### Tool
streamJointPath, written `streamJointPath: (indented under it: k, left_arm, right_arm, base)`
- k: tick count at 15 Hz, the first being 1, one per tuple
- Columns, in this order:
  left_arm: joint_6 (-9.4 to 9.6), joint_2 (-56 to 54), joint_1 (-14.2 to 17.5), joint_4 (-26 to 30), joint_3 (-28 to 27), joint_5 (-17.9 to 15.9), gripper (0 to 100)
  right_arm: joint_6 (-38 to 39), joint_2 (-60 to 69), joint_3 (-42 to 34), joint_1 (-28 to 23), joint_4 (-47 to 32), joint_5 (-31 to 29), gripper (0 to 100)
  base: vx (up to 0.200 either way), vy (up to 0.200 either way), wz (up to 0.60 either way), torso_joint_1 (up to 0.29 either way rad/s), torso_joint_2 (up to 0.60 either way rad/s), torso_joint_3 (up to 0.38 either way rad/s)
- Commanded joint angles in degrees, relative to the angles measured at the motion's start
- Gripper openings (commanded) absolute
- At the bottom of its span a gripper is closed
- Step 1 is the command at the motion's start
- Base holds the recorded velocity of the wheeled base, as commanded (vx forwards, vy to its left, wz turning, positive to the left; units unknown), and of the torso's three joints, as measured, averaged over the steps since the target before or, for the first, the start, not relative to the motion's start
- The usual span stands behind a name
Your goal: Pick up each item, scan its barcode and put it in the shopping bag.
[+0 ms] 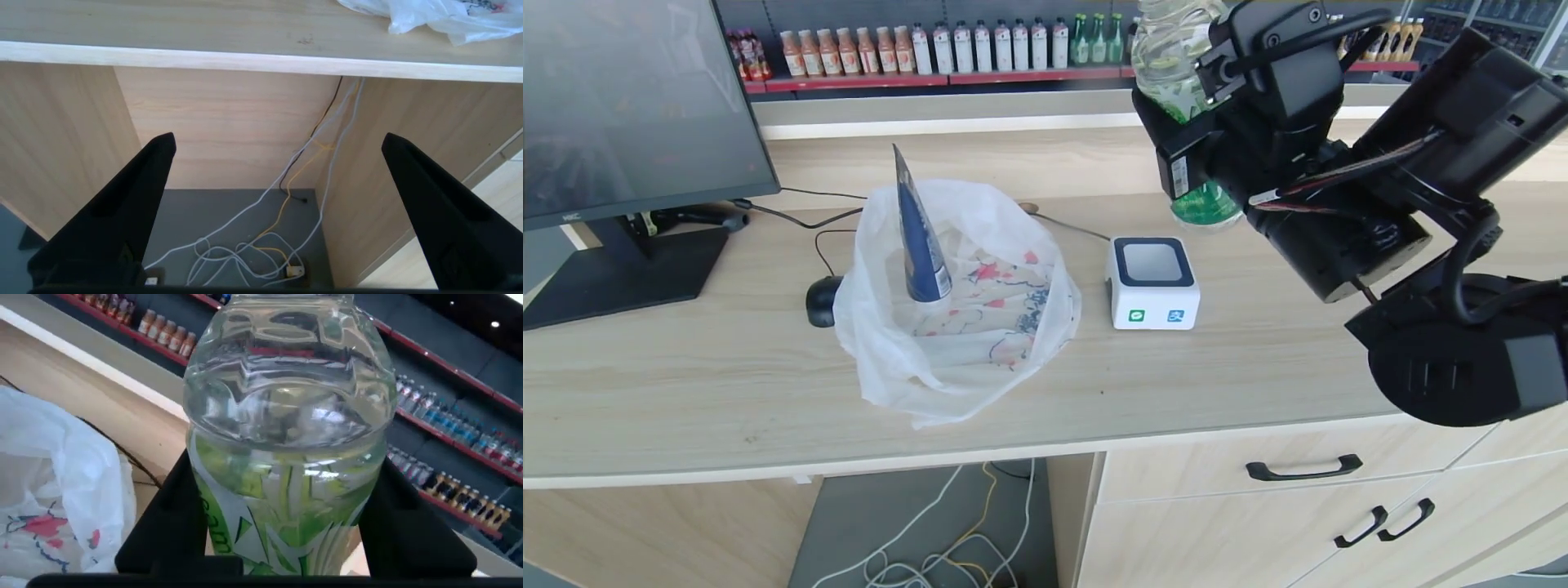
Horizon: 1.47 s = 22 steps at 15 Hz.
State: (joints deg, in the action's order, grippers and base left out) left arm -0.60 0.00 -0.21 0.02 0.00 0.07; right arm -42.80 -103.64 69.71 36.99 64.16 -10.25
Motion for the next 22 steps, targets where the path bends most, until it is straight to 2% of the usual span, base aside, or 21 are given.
streamJointPath:
  k: [1, 3, 6, 11, 13, 17, 22]
  left_arm:
    - [-0.02, 0.0, 0.0, 0.0, 0.0, 0.0, 100]
    - [-0.02, 0.0, 0.0, 0.0, 0.0, 0.0, 100]
    - [-0.02, 0.0, 0.1, 0.0, 0.0, 0.0, 100]
    - [-0.02, 0.0, 0.0, 0.0, 0.0, 0.0, 100]
    - [-0.02, 0.0, 0.0, 0.0, 0.0, 0.0, 100]
    - [-0.02, 0.1, 0.0, 0.0, 0.0, 0.0, 100]
    - [-0.02, 0.0, 0.0, 0.0, 0.0, 0.0, 100]
  right_arm:
    - [-1.3, -1.3, 0.5, 1.2, 0.0, 1.4, 0]
    - [-5.5, -1.4, 1.6, 1.2, -0.2, 6.6, 0]
    - [-9.6, -2.5, 1.9, 1.7, -0.4, 11.1, 0]
    - [-13.6, -6.0, 3.2, 1.7, 0.1, 24.2, 0]
    - [-14.5, -7.7, 3.8, 1.7, -0.3, 27.4, 0]
    - [-15.6, -11.1, 6.3, -2.3, -0.3, 34.1, 0]
    - [-16.5, -10.6, 5.4, -5.8, 0.0, 40.4, 0]
  base:
    - [0.0, 0.0, 0.0, 0.0, 0.0, 0.0]
    - [0.0, 0.0, 0.0, 0.0, 0.0, 0.0]
    - [0.0, 0.0, 0.0, 0.0, 0.0, 0.0]
    - [0.0, 0.0, 0.0, 0.0, 0.0, 0.0]
    - [0.0, 0.0, 0.0, 0.0, 0.0, 0.0]
    - [0.0, 0.0, 0.0, 0.0, 0.0, 0.0]
    - [0.0, 0.0, 0.0, 0.0, 0.0, 0.0]
